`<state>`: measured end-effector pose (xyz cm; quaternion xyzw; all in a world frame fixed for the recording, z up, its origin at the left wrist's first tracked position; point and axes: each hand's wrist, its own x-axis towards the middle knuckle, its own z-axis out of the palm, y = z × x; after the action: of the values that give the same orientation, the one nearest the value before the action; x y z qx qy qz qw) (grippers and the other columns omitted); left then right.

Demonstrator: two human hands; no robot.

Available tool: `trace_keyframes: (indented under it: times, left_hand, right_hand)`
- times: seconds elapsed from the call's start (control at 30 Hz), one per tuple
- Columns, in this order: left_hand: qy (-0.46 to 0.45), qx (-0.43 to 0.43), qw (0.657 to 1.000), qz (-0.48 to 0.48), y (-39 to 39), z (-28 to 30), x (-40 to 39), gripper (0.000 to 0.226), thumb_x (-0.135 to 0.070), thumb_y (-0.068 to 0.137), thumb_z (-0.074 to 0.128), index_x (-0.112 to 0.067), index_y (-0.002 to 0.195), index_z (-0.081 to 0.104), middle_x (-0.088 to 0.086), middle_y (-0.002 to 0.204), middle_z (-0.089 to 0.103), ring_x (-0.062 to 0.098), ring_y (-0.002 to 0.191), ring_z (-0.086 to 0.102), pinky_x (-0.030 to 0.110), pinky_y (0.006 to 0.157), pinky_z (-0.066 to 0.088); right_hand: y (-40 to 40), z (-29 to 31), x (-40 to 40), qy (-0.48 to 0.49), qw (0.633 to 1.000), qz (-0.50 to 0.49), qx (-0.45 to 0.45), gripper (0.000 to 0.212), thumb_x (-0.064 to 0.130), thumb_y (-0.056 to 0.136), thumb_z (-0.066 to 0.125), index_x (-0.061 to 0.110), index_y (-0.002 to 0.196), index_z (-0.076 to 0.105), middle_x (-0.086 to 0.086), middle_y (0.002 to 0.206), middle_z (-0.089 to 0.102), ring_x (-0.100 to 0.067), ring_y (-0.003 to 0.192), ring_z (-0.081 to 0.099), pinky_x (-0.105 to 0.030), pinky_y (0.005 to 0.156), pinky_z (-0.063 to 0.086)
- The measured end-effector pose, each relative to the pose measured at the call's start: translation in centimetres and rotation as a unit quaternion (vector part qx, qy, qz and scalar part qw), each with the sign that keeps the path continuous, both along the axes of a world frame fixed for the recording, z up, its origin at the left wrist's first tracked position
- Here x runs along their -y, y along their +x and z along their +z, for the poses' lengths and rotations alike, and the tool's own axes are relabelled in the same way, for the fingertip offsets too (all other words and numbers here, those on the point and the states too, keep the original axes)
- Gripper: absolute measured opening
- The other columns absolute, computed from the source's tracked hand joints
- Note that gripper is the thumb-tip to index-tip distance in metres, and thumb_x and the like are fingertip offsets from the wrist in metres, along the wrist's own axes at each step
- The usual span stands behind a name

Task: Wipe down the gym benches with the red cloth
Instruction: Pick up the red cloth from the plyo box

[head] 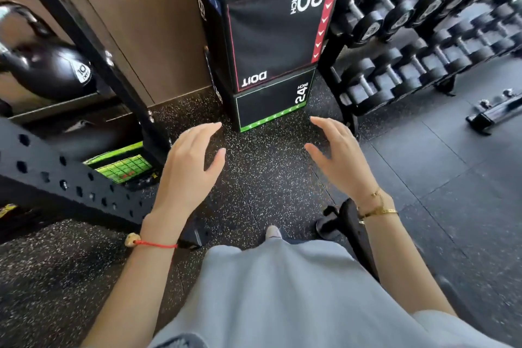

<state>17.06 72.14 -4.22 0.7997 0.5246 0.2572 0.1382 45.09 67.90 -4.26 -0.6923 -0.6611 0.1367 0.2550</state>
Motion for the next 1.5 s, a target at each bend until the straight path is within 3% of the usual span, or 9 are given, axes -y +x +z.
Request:
trace_keyframes:
  times: [0.07,0.27,0.37,0.7,1.03,1.2,1.5]
  left_hand:
    - [0.006,0.002,1.0,0.012,1.4,0.4,-3.9,0.045,-0.026,0.096,0.055,-0.019,0.139,0.048,-0.001,0.139,0.053,0.014,0.133,0.043,0.042,0.115,0.036]
    - [0.001,0.0,0.998,0.063,4.4,0.5,-13.7,0.045,-0.028,0.096,0.055,-0.021,0.14,0.047,-0.002,0.139,0.053,0.012,0.133,0.042,0.033,0.116,0.032]
    - [-0.004,-0.007,0.998,0.067,5.6,-0.1,-18.7,0.045,-0.028,0.096,0.054,-0.02,0.14,0.047,-0.002,0.139,0.053,0.013,0.133,0.043,0.034,0.116,0.033]
    - [0.009,-0.005,0.998,0.058,9.3,-1.5,-39.9,0.043,-0.025,0.096,0.056,-0.02,0.138,0.049,-0.004,0.137,0.054,0.01,0.131,0.044,0.02,0.113,0.027]
    - [0.026,-0.004,0.998,0.052,11.7,-0.4,-59.3,0.044,-0.026,0.094,0.056,-0.02,0.138,0.05,-0.004,0.136,0.055,0.012,0.13,0.045,0.025,0.112,0.031]
    - [0.012,-0.01,0.998,0.058,13.1,-0.6,-65.2,0.043,-0.025,0.094,0.056,-0.018,0.136,0.051,-0.001,0.135,0.056,0.014,0.129,0.047,0.029,0.112,0.035]
    - [-0.013,-0.016,0.994,0.11,16.5,-3.2,-73.1,0.041,-0.021,0.093,0.056,-0.012,0.133,0.054,0.004,0.131,0.057,0.019,0.127,0.049,0.037,0.112,0.038]
  right_hand:
    - [1.5,0.7,-4.7,0.0,1.0,0.017,0.006,0.05,0.027,0.094,0.058,0.013,0.139,0.046,-0.001,0.138,0.051,-0.017,0.132,0.042,-0.031,0.115,0.029]
    - [4.5,1.0,-16.5,-0.013,0.998,0.055,0.011,0.049,0.027,0.094,0.058,0.013,0.14,0.045,-0.001,0.139,0.051,-0.018,0.135,0.04,-0.038,0.115,0.03]
    - [5.4,0.3,-22.0,-0.023,0.998,0.06,0.007,0.049,0.026,0.094,0.058,0.013,0.14,0.045,-0.001,0.14,0.05,-0.017,0.136,0.039,-0.037,0.116,0.03]
    - [8.1,-1.0,-43.0,-0.019,0.998,0.056,-0.004,0.049,0.025,0.093,0.059,0.014,0.139,0.046,-0.002,0.139,0.051,-0.019,0.135,0.039,-0.035,0.115,0.031]
    - [10.6,0.2,-62.7,0.014,0.999,0.05,-0.013,0.048,0.026,0.093,0.06,0.014,0.138,0.048,-0.001,0.136,0.053,-0.019,0.133,0.041,-0.036,0.113,0.033]
    - [11.6,-0.5,-69.1,0.004,0.998,0.058,-0.008,0.046,0.025,0.092,0.06,0.012,0.136,0.049,-0.003,0.134,0.055,-0.02,0.13,0.045,-0.026,0.11,0.029]
    - [14.2,-3.0,-79.9,-0.018,0.997,0.077,-0.009,0.045,0.021,0.09,0.063,0.005,0.13,0.053,-0.01,0.133,0.056,-0.026,0.126,0.048,-0.032,0.107,0.034]
